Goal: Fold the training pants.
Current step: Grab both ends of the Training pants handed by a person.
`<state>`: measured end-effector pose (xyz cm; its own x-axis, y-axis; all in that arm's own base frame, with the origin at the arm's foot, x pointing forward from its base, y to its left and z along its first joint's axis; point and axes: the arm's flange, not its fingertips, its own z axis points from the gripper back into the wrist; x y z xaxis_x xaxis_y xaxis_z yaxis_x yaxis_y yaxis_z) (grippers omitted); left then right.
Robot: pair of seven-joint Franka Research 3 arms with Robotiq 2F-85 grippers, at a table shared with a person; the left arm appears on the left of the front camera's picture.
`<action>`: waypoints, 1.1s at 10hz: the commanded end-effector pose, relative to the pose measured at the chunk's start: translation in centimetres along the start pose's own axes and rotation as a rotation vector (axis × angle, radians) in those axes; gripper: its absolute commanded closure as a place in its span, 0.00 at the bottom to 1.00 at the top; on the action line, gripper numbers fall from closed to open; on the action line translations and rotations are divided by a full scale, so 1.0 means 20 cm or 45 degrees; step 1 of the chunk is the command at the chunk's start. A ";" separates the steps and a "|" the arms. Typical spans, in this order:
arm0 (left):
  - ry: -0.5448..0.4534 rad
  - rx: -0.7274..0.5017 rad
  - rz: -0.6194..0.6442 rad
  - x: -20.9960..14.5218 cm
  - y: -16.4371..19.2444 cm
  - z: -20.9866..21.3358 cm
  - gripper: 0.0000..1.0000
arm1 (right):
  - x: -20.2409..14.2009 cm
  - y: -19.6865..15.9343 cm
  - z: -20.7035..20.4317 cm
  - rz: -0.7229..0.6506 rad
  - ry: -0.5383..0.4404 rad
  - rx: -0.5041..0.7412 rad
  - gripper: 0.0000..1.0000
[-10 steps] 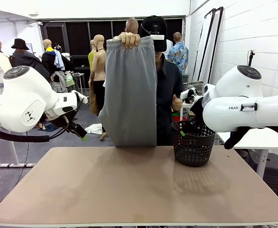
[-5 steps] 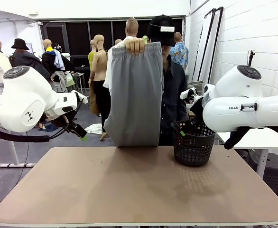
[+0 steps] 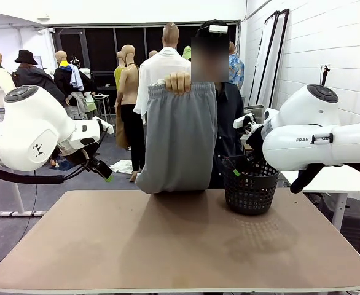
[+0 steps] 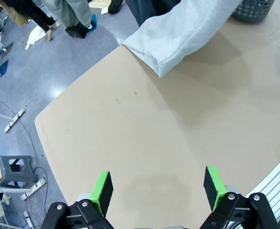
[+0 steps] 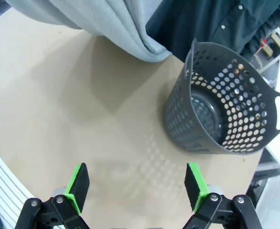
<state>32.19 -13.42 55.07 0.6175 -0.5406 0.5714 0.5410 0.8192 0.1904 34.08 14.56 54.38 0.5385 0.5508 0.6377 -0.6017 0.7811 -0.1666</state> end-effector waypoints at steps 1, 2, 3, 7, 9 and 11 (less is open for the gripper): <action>0.000 -0.011 -0.004 0.00 0.00 0.00 0.00 | 0.00 0.00 0.00 0.003 -0.003 0.003 0.00; 0.000 -0.011 -0.004 0.00 0.00 0.00 0.00 | 0.00 0.00 0.00 0.003 -0.003 0.003 0.00; 0.000 -0.011 -0.004 0.00 0.00 0.00 0.00 | 0.00 0.00 0.00 0.003 -0.003 0.003 0.00; 0.000 -0.002 -0.235 0.02 0.02 0.01 0.00 | 0.01 -0.05 -0.01 0.172 -0.097 -0.019 0.00; 0.047 -0.056 -0.387 0.04 0.02 0.02 0.00 | 0.03 -0.09 -0.01 0.322 -0.128 -0.011 0.00; 0.073 -0.152 -0.576 0.06 0.02 0.01 0.00 | 0.04 -0.12 -0.02 0.485 -0.142 0.041 0.00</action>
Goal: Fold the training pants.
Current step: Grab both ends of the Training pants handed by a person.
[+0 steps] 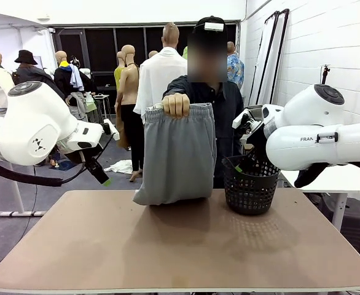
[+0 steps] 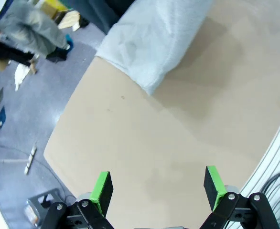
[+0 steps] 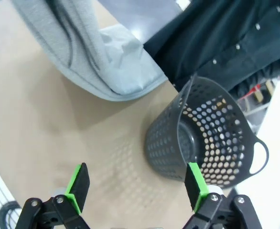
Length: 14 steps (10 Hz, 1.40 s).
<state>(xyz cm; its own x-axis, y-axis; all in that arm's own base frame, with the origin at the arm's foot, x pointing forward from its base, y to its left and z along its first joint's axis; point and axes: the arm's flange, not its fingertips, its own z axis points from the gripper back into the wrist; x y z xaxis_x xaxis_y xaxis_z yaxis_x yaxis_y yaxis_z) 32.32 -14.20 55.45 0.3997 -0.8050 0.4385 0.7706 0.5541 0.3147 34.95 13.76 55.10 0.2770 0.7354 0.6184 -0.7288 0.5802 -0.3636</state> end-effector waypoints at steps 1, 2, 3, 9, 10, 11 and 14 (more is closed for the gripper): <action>0.014 -0.090 -0.196 0.01 0.05 0.00 0.00 | 0.00 -0.06 -0.03 0.154 -0.050 0.073 0.00; 0.016 -0.170 -0.324 0.01 0.07 -0.01 0.00 | 0.00 -0.06 -0.04 0.236 -0.059 0.110 0.00; 0.002 -0.253 -0.399 0.01 0.09 -0.01 0.00 | 0.00 -0.06 -0.04 0.284 -0.041 0.114 0.00; 0.033 -0.180 -0.341 0.02 0.04 -0.01 0.00 | -0.01 -0.02 -0.02 0.235 -0.038 0.079 0.00; 0.040 -0.196 -0.453 0.03 0.08 -0.06 0.00 | 0.02 -0.06 -0.07 0.289 -0.074 0.104 0.00; 0.025 -0.201 -0.523 0.05 0.12 -0.09 0.00 | 0.03 -0.09 -0.14 0.376 -0.094 0.157 0.00; -0.030 -0.235 -0.630 0.04 0.24 -0.22 0.00 | 0.06 -0.16 -0.32 0.558 -0.154 0.293 0.00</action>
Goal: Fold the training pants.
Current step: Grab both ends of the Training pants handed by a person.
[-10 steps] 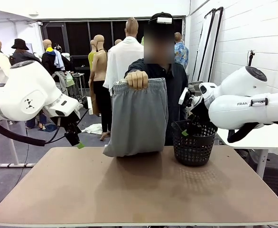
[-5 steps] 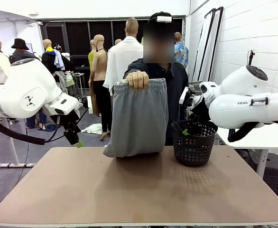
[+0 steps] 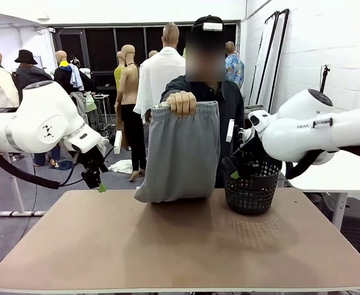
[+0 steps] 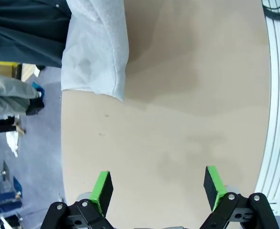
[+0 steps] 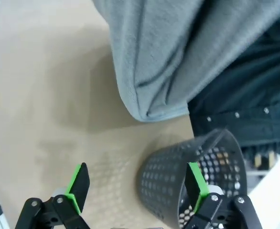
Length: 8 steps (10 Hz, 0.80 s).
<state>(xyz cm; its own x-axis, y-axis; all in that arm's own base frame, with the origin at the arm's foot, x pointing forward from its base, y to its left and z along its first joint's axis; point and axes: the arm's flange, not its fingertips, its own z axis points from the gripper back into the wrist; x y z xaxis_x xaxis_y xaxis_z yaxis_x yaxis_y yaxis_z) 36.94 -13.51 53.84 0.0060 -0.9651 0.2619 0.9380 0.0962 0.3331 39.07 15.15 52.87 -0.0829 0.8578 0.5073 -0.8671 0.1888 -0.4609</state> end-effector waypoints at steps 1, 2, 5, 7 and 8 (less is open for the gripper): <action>-0.141 -0.043 -0.084 -0.02 0.09 -0.06 0.00 | -0.02 -0.12 -0.09 0.086 -0.098 0.080 0.00; -0.225 -0.060 -0.086 -0.03 0.13 -0.09 0.00 | -0.02 -0.15 -0.13 0.089 -0.140 0.081 0.00; -0.422 -0.062 -0.120 -0.02 0.17 -0.16 0.00 | -0.04 -0.17 -0.20 0.022 -0.303 0.102 0.00; -0.495 -0.058 -0.173 -0.01 0.19 -0.21 0.00 | -0.04 -0.17 -0.24 -0.010 -0.379 0.122 0.00; -0.551 -0.054 -0.187 0.00 0.20 -0.22 0.00 | -0.05 -0.18 -0.24 -0.029 -0.412 0.139 0.00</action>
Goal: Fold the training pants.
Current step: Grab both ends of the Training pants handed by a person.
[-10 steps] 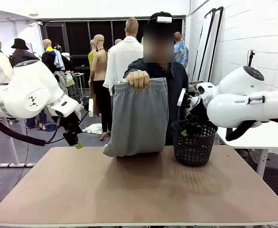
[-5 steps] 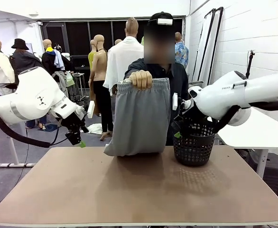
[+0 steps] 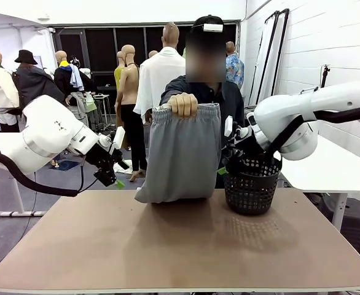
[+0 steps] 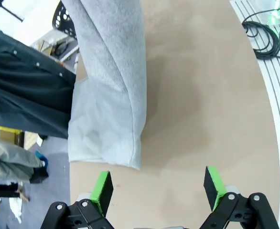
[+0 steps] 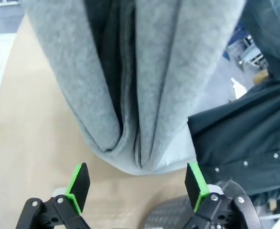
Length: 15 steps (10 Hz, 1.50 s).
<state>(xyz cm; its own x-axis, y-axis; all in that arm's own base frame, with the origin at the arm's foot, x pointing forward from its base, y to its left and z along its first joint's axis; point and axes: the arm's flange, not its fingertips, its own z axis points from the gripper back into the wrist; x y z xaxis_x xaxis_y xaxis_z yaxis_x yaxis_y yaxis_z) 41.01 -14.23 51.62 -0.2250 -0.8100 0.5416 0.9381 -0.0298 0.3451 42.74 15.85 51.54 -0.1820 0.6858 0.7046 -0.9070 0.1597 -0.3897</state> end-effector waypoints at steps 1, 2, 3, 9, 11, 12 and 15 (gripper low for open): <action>-0.084 -0.001 0.010 -0.02 0.05 -0.04 0.00 | -0.04 -0.06 -0.07 -0.019 -0.065 0.042 0.00; 0.023 0.023 0.146 0.00 0.04 -0.01 0.00 | -0.04 -0.05 -0.04 -0.046 -0.037 0.027 0.00; -0.038 0.002 0.002 0.00 0.01 -0.02 0.00 | -0.01 -0.01 -0.01 -0.020 -0.039 0.016 0.00; -0.263 0.052 -0.007 -0.02 0.09 -0.17 0.00 | -0.02 -0.03 -0.08 -0.086 -0.117 0.072 0.00; -0.295 0.061 -0.012 -0.02 0.12 -0.22 0.00 | -0.03 -0.03 -0.09 -0.085 -0.143 0.080 0.00; -0.326 0.103 -0.006 -0.01 0.14 -0.24 0.00 | -0.03 -0.04 -0.09 -0.078 -0.165 0.083 0.00; -0.414 0.129 0.004 0.03 0.13 -0.27 0.00 | -0.04 -0.04 -0.09 -0.081 -0.221 0.106 0.00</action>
<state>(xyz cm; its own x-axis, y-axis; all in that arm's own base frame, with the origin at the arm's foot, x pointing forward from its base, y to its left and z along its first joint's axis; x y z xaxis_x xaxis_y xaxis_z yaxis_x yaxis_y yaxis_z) 44.62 -17.94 49.10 -0.2865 -0.6134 0.7359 0.9181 0.0438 0.3940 43.62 16.31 50.49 -0.1535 0.5743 0.8041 -0.9462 0.1492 -0.2872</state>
